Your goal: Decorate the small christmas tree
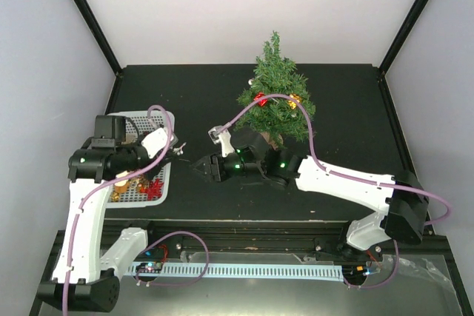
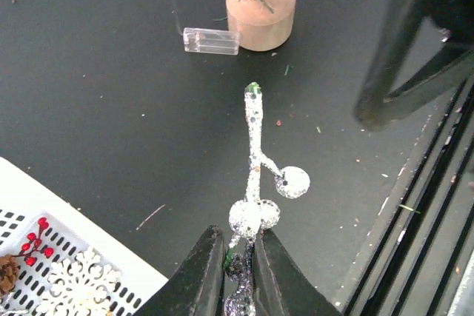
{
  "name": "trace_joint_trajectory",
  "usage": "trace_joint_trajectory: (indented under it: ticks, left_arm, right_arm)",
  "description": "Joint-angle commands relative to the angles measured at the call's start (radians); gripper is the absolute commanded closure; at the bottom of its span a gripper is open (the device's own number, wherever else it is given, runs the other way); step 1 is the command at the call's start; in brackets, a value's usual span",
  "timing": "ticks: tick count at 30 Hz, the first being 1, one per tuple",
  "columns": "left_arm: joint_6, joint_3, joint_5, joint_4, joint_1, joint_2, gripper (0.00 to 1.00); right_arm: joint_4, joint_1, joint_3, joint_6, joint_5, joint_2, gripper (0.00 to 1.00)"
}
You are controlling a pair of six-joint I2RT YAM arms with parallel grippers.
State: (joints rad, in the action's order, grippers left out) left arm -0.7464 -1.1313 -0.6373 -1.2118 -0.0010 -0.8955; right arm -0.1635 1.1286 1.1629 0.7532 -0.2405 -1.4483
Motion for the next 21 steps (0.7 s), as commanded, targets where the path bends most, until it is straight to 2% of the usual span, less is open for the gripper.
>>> trace_joint_trajectory:
  ticks: [1, 11, 21]
  left_arm:
    - [0.026, -0.03, -0.074, -0.057, -0.008, 0.053, 0.87]
    - [0.032, -0.014, -0.086, -0.063, -0.01, 0.108, 0.86]
    - [0.022, -0.012, -0.077, -0.069, -0.01, 0.121, 0.86]
  right_arm:
    - [0.117, 0.001, 0.022, 0.107, -0.037, -0.015, 0.42]
    - [0.238, 0.001, 0.02, 0.204, -0.056, -0.041, 0.44]
    - [0.258, 0.002, 0.029, 0.225, -0.043, -0.069, 0.47]
